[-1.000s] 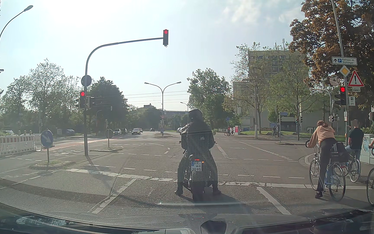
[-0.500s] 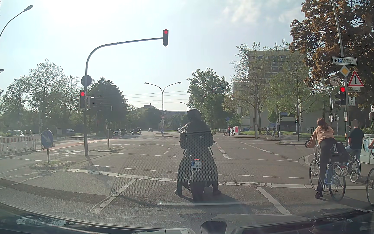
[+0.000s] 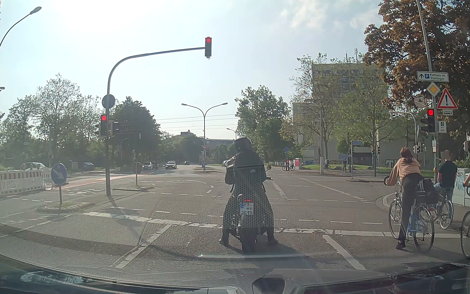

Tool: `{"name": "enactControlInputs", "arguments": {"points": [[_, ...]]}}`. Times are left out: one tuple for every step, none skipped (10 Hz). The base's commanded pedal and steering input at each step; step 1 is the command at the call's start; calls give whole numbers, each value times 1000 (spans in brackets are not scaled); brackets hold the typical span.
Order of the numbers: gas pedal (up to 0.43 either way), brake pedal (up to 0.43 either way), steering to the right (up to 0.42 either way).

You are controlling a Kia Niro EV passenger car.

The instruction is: Follow the waypoints while adhering to traffic rules and regulations

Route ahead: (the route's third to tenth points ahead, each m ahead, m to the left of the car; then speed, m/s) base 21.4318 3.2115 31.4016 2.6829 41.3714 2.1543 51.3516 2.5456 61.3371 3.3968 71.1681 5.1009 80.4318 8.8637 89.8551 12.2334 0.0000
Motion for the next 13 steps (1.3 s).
{"name": "enactControlInputs", "arguments": {"points": [[0,238,6],[0,232,6],[0,232,6],[0,232,6],[0,232,6],[0,238,6],[0,232,6],[0,232,6],[0,238,6],[0,232,6],[0,232,5],[0,232,6],[0,238,6]]}}
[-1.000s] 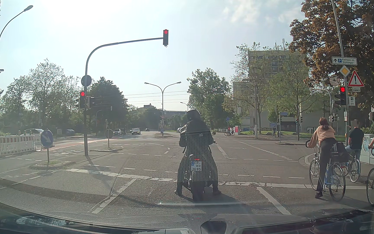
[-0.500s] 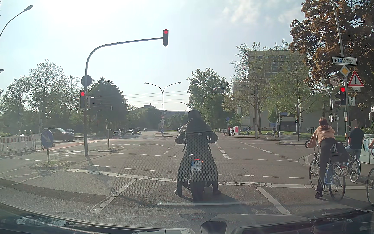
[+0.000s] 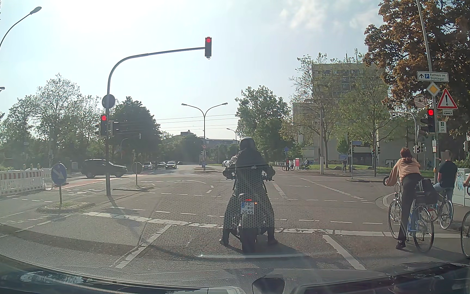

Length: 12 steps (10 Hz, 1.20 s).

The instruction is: Follow the waypoints while adhering to traffic rules and regulations

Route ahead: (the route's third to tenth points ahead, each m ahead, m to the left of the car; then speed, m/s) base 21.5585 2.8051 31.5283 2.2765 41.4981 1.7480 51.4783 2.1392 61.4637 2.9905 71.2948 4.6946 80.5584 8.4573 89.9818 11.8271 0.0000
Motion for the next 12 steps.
{"name": "enactControlInputs", "arguments": {"points": [[0,232,6],[0,232,6],[0,238,6],[0,238,6],[0,238,6],[0,238,6],[0,232,6],[0,238,6],[0,238,6],[0,238,6],[0,232,6],[0,238,6]]}}
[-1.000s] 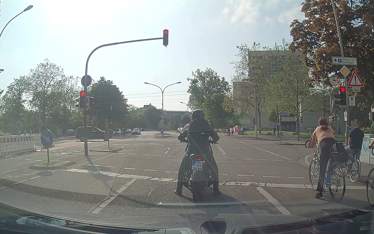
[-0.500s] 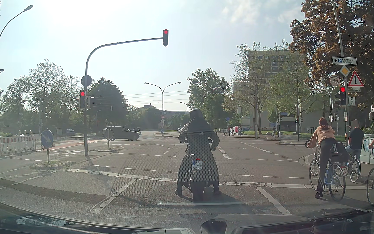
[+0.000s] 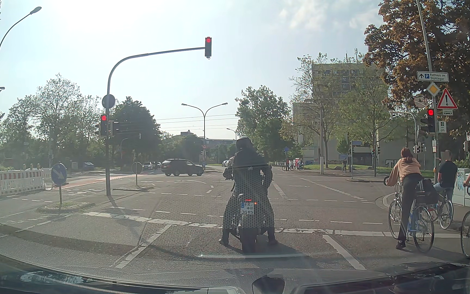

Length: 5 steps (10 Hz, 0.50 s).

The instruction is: Follow the waypoints while adhering to traffic rules and regulations

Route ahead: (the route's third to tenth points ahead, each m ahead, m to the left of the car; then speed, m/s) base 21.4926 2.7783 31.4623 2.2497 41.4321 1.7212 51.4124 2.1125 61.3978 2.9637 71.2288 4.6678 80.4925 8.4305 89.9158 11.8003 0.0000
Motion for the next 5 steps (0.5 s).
{"name": "enactControlInputs", "arguments": {"points": [[0,238,5],[0,238,6],[0,238,5],[0,238,6],[0,238,6]]}}
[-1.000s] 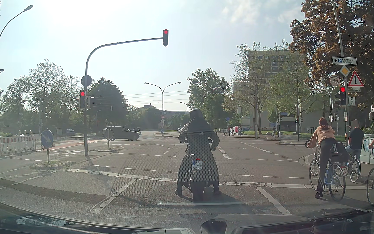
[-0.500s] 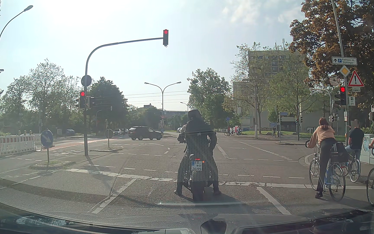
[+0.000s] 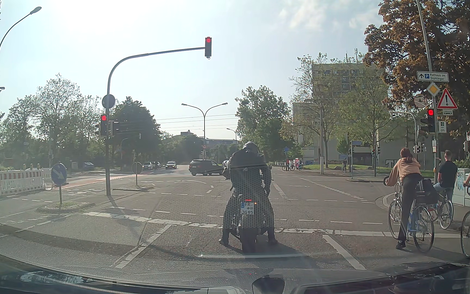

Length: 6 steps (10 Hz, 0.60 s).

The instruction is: Follow the waypoints while adhering to traffic rules and regulations

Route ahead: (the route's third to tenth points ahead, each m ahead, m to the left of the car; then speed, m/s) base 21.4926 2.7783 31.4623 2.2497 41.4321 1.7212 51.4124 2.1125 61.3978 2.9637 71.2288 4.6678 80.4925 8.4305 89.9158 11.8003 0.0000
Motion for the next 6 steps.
{"name": "enactControlInputs", "arguments": {"points": [[0,238,6],[0,238,6],[0,238,6],[0,238,6],[0,238,6],[0,238,6]]}}
